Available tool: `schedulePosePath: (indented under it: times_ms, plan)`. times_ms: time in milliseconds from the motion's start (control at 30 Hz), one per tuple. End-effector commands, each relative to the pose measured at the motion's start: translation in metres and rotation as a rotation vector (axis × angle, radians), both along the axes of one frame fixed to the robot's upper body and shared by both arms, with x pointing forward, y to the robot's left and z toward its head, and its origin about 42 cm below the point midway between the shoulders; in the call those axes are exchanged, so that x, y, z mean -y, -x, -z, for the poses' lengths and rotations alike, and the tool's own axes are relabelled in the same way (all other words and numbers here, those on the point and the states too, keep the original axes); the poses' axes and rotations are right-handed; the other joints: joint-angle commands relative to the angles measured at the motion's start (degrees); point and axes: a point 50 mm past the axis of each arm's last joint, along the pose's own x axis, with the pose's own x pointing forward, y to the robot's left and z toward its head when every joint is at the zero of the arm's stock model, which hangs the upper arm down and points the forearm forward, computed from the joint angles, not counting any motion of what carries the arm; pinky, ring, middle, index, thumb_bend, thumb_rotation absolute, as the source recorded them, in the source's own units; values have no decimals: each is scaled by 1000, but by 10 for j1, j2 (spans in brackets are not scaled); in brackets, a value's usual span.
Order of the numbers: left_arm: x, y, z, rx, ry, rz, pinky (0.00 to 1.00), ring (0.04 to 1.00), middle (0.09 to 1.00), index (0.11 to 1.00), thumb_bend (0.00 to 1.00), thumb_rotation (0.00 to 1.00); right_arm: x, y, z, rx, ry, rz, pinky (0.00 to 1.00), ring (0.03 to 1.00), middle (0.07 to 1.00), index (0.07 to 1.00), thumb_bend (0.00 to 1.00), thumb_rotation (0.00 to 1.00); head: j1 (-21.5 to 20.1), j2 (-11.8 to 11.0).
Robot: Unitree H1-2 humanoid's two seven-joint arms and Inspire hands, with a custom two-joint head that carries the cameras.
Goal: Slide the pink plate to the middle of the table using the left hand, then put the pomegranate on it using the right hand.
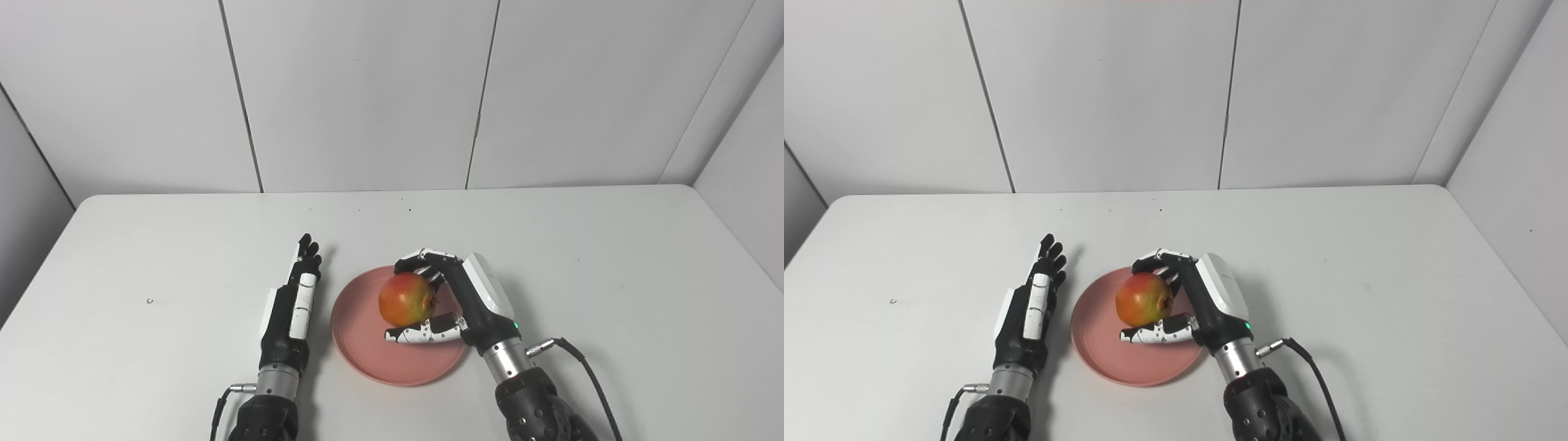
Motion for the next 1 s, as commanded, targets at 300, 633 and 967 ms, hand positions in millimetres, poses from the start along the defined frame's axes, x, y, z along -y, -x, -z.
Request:
schedulePosePath:
  times_ms: [300,633,967]
  plan:
    - [6,-3,-16,67,26,3,981,986,992,993,679,1000,-8,-6,2,98,90,-22,410,433,465,537,513,0,1,0]
    - [6,-2,-16,73,12,7,978,986,992,996,674,1000,-9,-5,10,99,117,-42,519,586,485,512,523,6,1,1]
    - [6,-2,-16,78,0,1,967,981,987,989,665,1000,-10,0,9,115,142,-84,732,804,809,735,657,371,0,1]
